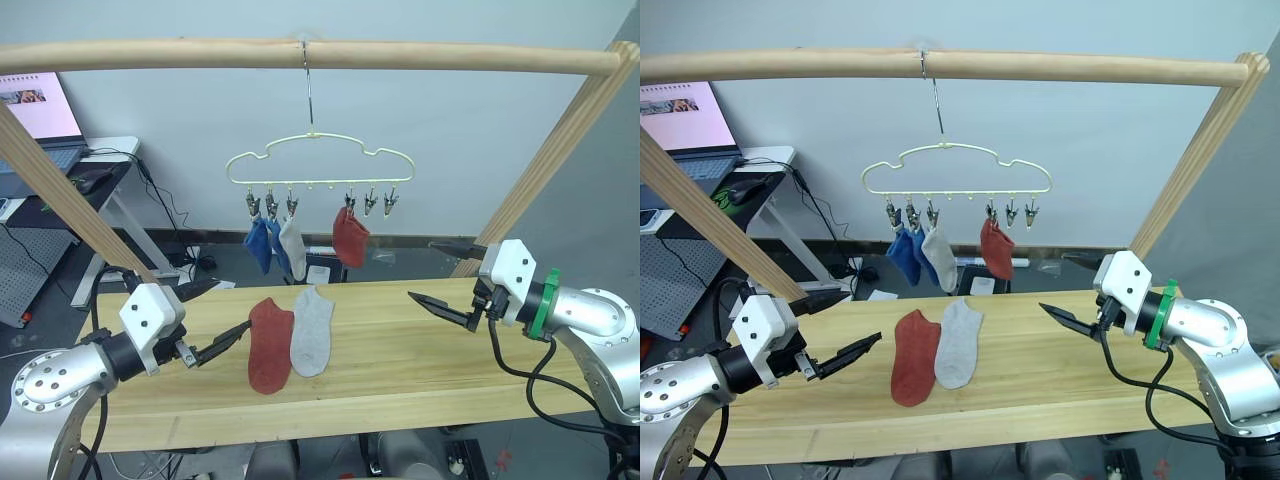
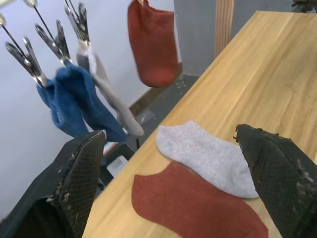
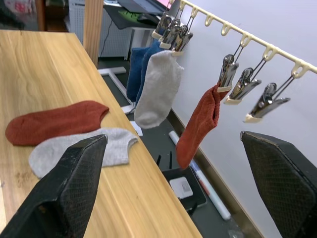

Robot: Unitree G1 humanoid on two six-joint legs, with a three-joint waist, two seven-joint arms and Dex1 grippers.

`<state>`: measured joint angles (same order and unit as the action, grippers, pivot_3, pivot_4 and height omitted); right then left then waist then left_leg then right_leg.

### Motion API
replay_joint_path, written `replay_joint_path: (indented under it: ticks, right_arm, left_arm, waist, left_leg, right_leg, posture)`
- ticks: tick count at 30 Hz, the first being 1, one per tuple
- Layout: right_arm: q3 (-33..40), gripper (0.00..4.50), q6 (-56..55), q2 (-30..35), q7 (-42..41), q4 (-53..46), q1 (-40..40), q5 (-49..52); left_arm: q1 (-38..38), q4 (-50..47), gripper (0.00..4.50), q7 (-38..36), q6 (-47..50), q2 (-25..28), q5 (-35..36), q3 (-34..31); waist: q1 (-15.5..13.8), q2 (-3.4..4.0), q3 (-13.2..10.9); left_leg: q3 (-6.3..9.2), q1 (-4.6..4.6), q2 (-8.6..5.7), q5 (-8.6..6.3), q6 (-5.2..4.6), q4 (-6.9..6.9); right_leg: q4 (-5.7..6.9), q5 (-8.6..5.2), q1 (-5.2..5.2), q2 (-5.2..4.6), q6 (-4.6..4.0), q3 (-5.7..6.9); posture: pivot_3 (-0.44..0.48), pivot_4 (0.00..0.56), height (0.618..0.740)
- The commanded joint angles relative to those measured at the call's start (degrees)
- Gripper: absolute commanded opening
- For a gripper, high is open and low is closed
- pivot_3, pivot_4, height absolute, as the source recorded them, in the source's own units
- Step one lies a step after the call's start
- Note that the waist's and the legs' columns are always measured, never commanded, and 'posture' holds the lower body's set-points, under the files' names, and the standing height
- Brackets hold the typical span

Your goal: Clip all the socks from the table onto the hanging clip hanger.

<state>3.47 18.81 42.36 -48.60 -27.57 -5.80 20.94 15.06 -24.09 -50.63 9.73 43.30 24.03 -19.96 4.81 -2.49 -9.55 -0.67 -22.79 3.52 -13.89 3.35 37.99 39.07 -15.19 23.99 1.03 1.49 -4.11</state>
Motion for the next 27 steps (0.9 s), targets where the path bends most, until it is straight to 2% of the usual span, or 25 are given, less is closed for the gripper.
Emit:
replay_joint_path:
  ticks: [1,10,18,27]
  right_arm:
    - [1.8,4.5,1.8,0.7,0.8,-2.0,-0.6,1.2]
    - [1.7,4.5,1.1,-0.2,3.6,-2.8,-0.2,-0.7]
    - [1.1,4.5,5.9,-1.1,6.5,-5.5,-0.3,0.6]
    - [0.5,4.5,11.9,-5.2,12.5,-8.7,-2.2,1.6]
  left_arm:
    - [-0.8,-0.6,4.47,0.0,-0.6,0.0,0.4,-1.0]
    - [1.2,-2.7,4.47,-0.5,-0.8,-0.5,1.2,-1.1]
    - [0.3,-4.0,4.47,-0.4,-0.7,-0.8,2.6,-0.8]
    - [-1.6,-6.3,4.47,0.9,2.6,-1.1,5.0,0.3]
  waist:
    - [0.0,0.01,0.0]
    - [0.0,0.03,0.0]
    - [0.0,0.24,-0.8]
    - [-0.2,0.59,-5.2]
  left_leg:
    - [-0.02,0.01,0.0,0.01,-0.02,0.0]
    - [-0.04,0.0,0.03,0.02,-0.05,-0.03]
    - [-0.08,0.05,0.04,0.02,-0.05,-0.02]
    - [-0.06,0.0,0.04,0.03,-0.06,-0.03]
  right_leg:
    - [0.0,0.01,0.0,0.0,-0.01,-0.01]
    - [0.0,0.02,0.02,0.0,-0.03,-0.04]
    - [0.01,-0.18,0.02,0.0,-0.38,-0.1]
    - [0.01,-0.19,0.06,0.0,-0.39,-0.18]
  posture:
    - [-0.063,0.112,0.74]
    - [-0.068,0.144,0.74]
    - [-0.082,0.217,0.74]
    - [-0.098,0.331,0.74]
